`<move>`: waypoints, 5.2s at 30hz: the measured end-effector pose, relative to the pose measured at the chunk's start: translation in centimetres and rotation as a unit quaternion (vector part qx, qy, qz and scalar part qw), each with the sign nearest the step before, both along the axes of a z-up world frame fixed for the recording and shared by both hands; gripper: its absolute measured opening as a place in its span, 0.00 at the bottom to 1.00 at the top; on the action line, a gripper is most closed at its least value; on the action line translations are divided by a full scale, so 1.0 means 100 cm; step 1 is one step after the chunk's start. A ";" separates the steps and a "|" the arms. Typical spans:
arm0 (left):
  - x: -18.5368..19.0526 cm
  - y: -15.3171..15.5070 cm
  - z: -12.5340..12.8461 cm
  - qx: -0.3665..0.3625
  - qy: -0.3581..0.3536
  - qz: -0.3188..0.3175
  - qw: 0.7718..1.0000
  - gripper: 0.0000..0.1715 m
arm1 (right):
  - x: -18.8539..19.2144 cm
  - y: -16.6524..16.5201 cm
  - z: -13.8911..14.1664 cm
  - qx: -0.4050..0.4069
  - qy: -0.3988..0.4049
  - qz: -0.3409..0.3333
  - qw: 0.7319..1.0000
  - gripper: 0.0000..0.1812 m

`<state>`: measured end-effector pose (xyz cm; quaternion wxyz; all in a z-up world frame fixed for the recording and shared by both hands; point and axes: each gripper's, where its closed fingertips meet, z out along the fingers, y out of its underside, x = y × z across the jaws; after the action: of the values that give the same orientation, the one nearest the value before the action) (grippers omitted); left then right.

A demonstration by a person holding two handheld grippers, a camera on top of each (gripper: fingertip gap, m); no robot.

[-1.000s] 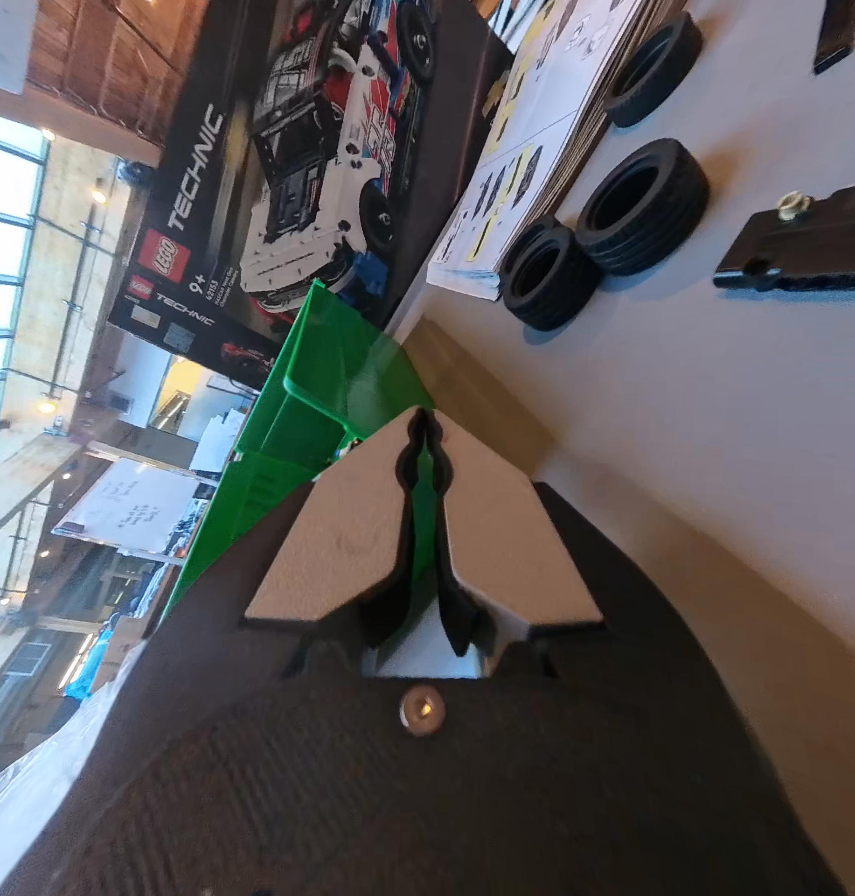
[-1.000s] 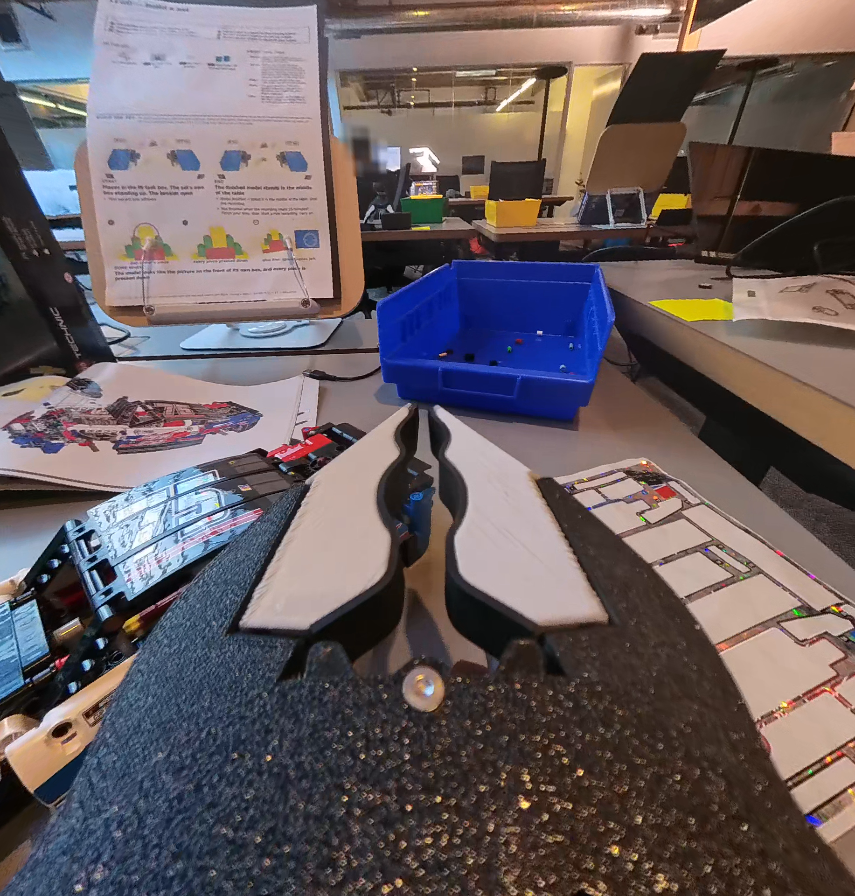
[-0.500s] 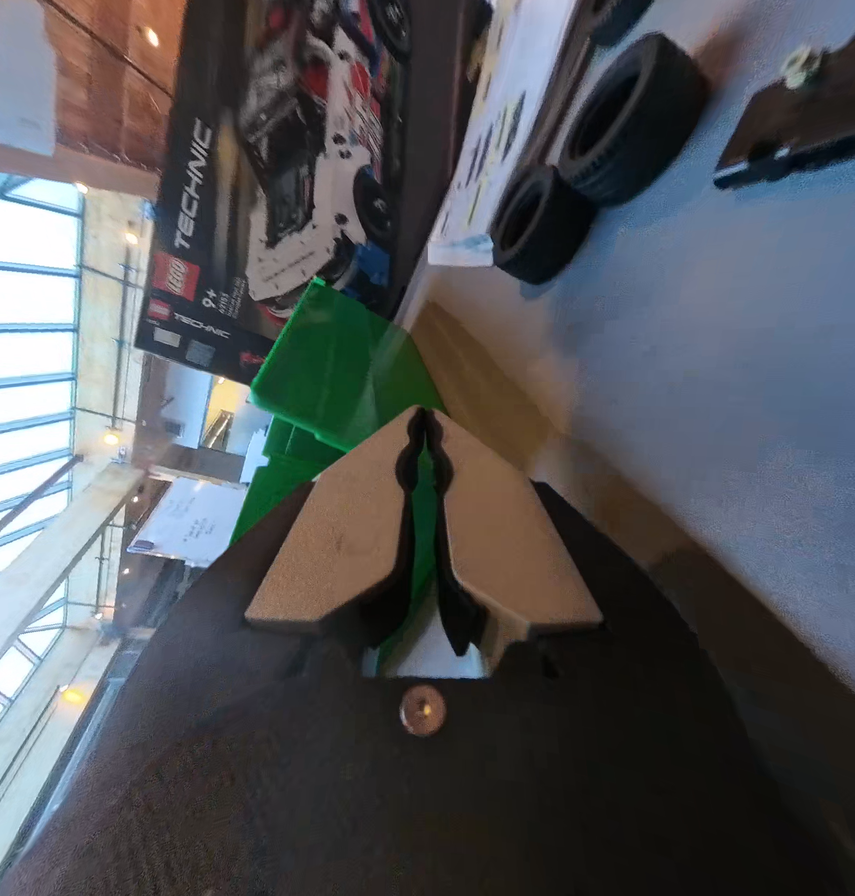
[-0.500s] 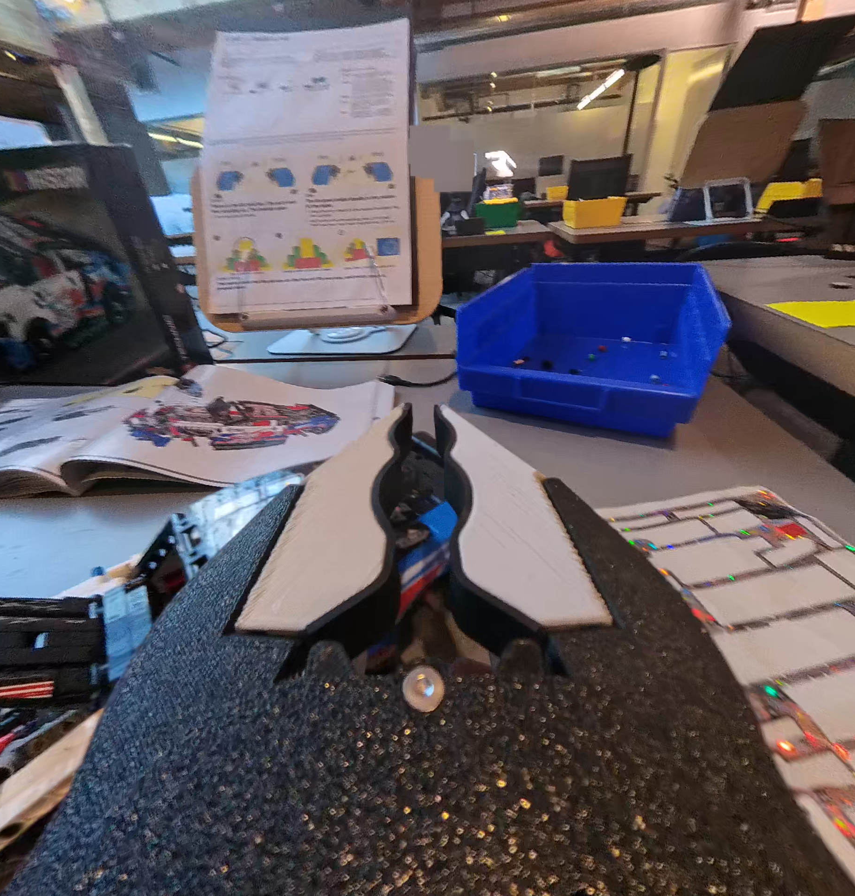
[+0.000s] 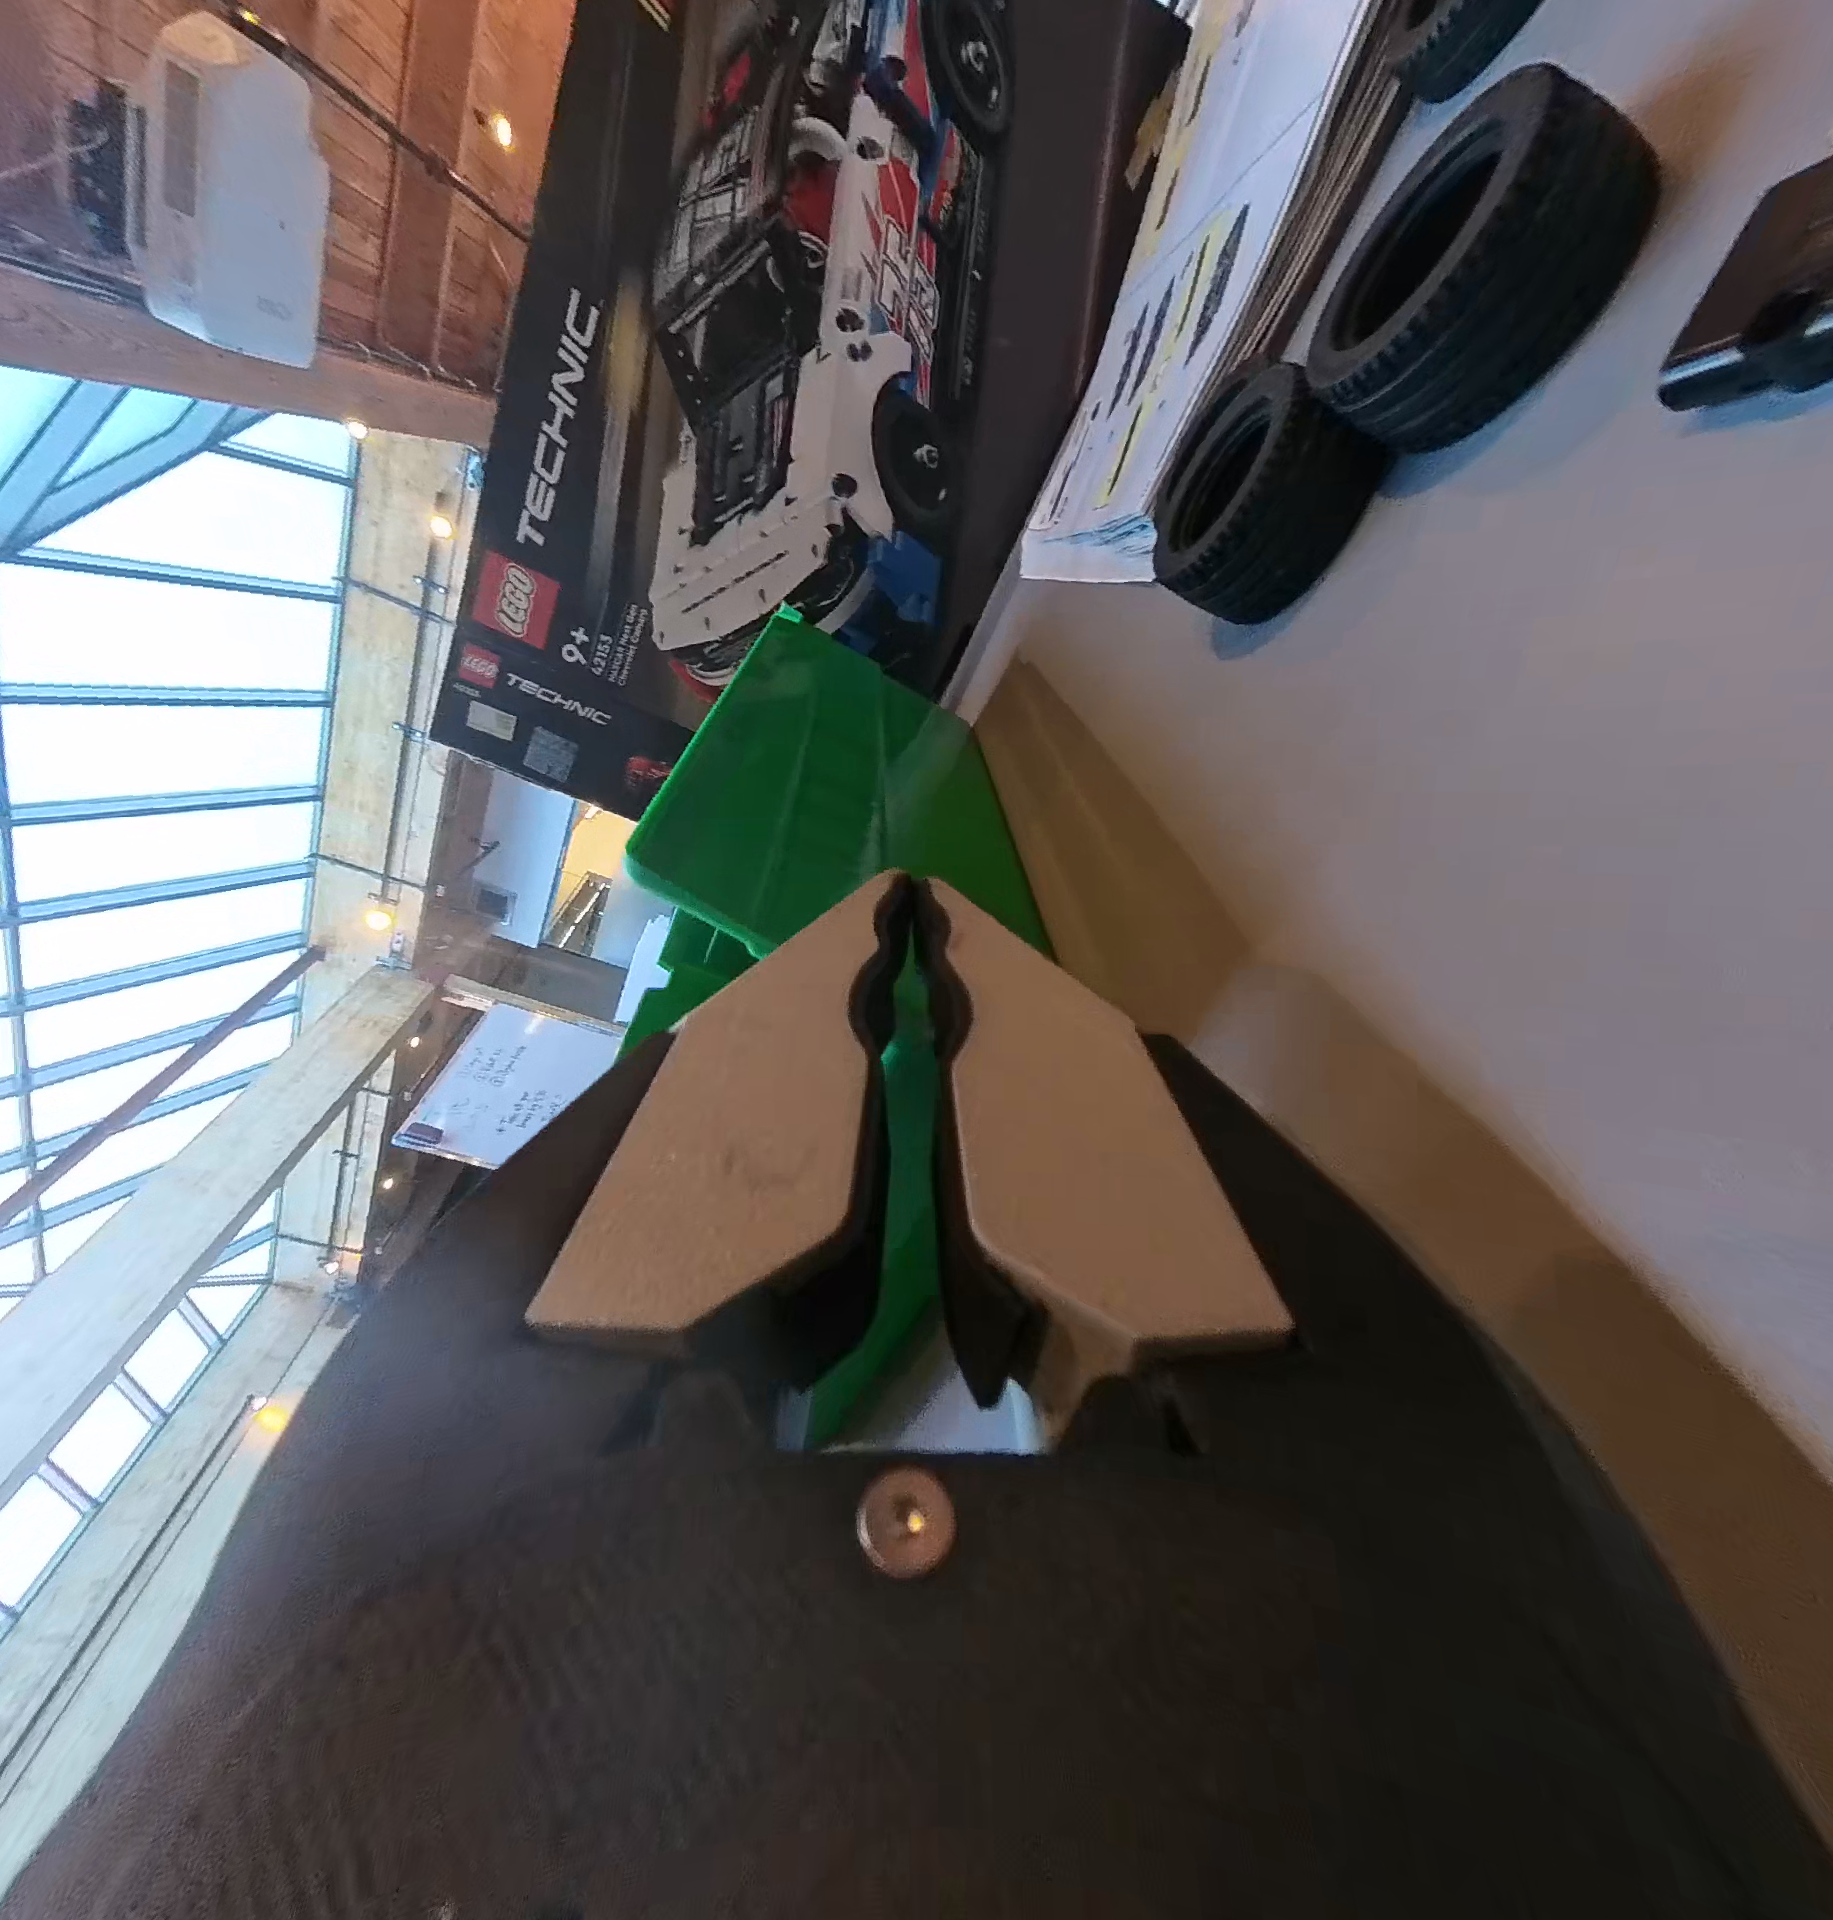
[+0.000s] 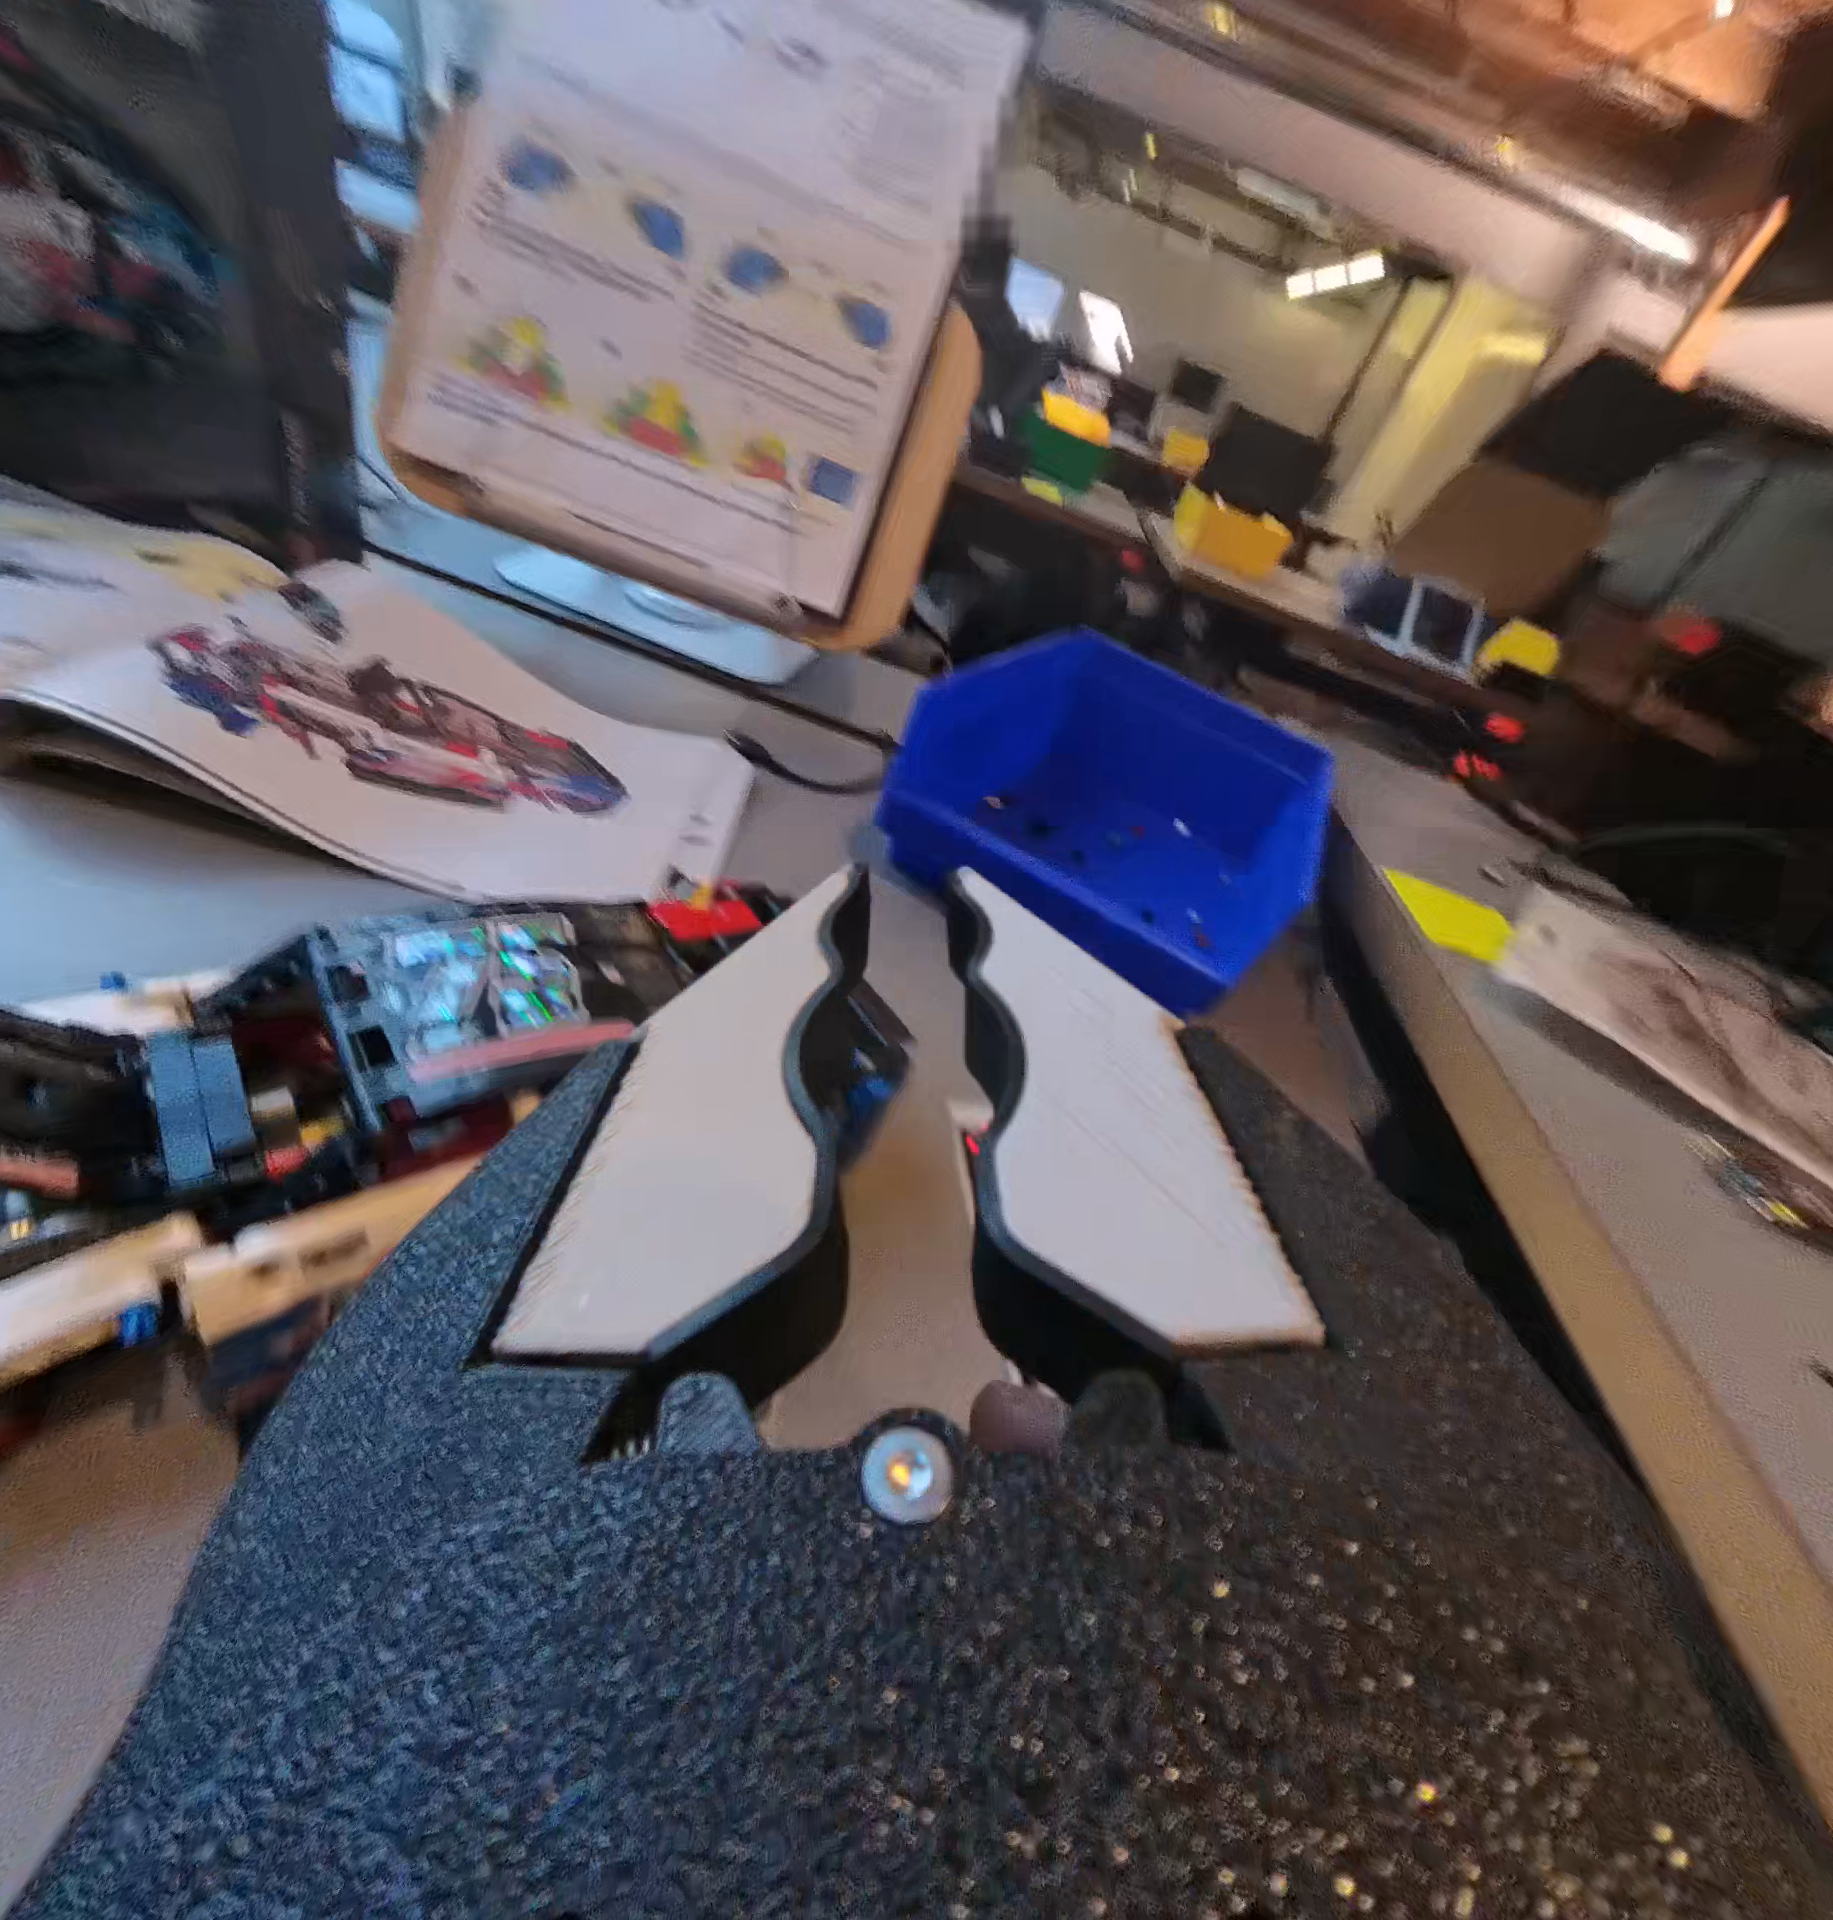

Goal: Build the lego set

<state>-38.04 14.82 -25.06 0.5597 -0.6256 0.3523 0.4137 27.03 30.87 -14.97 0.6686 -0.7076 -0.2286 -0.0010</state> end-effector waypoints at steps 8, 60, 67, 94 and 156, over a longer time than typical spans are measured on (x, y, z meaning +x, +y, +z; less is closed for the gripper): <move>0.027 -0.025 0.035 0.018 -0.057 0.012 0.998 0.00 | 0.125 -0.061 -0.076 -0.228 0.034 -0.073 0.970 0.07; 0.651 0.003 0.002 -0.402 -0.399 -0.296 0.769 0.29 | 0.106 -0.049 -0.093 -0.203 0.086 0.096 0.971 0.12; 0.652 0.051 -0.028 -0.431 -0.373 -0.211 0.794 0.20 | 0.134 -0.054 -0.095 -0.264 0.135 0.093 0.951 0.15; 0.687 0.011 -0.049 -0.459 -0.348 -0.279 0.769 0.36 | 0.202 -0.063 -0.088 -0.241 0.172 0.022 0.955 0.09; 0.641 -0.015 -0.021 -0.458 -0.325 -0.299 0.771 0.41 | 0.152 -0.061 -0.083 -0.217 0.122 0.088 0.965 0.10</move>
<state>26.06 13.30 -27.16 0.3833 -0.7680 0.4664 -0.2138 42.20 24.78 -23.30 0.5191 -0.8077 -0.2016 0.1934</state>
